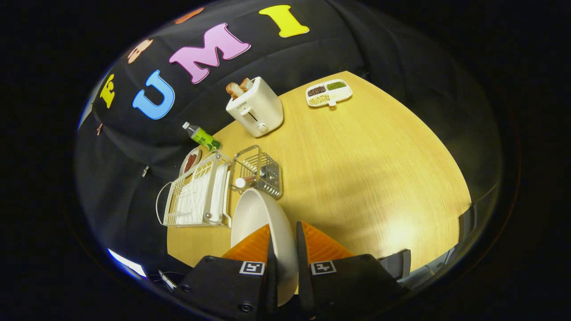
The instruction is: Take the plate from the dish rack, then take the spoon from the basket and place it into the plate.
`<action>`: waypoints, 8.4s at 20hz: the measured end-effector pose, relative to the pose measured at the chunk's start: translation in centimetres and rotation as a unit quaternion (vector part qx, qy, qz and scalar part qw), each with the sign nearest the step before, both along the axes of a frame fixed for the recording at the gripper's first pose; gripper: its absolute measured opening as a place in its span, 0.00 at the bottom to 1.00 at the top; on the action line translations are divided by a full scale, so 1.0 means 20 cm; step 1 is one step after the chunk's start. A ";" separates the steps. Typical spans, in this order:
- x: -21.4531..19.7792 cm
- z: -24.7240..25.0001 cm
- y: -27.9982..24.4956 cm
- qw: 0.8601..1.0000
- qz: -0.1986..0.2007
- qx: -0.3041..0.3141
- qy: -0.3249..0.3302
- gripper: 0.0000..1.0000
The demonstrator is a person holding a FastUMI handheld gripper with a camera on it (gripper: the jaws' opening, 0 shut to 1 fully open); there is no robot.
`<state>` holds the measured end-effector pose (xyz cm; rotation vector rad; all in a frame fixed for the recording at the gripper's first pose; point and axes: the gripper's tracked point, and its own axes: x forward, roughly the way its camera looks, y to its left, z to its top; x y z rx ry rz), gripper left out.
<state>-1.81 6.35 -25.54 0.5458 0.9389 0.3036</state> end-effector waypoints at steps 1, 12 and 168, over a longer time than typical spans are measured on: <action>0.01 -0.04 -0.01 1.000 0.000 0.005 0.005 0.23; 0.07 -0.34 0.11 0.997 0.029 0.061 0.049 0.29; -0.43 1.22 0.27 0.913 -0.073 -0.124 -0.382 0.98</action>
